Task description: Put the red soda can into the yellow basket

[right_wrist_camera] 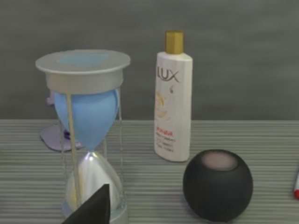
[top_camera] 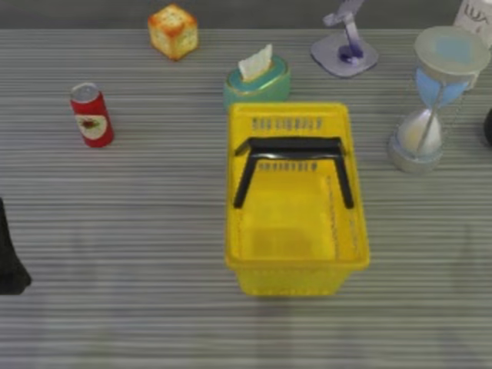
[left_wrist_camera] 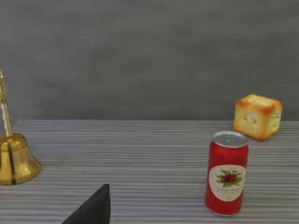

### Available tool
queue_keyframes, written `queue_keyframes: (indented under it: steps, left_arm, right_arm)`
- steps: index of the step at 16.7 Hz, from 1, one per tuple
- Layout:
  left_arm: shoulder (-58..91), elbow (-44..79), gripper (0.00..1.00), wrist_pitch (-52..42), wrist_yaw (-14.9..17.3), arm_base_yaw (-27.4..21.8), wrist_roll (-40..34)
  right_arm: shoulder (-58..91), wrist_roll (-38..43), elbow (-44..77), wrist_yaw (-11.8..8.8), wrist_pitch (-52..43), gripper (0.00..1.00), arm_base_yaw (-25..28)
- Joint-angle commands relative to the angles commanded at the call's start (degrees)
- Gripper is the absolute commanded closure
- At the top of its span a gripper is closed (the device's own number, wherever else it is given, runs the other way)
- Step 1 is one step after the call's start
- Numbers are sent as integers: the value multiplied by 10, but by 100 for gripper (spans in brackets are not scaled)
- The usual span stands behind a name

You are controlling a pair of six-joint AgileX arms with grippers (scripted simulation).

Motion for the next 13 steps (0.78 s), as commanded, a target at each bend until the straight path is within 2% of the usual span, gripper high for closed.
queue_keyframes:
  steps: [4,7,13]
  left_arm:
    - [13,9,0,-9,2,-2,4]
    - [72,56,0,-50,12,-8,21]
    - [282,259,0,-183,36,-23,84]
  right_arm:
    - [0,0,0,0,0,0,0]
    - [0,0,0,0,0,0,0]
    - [0,0,0,0,0,0,0]
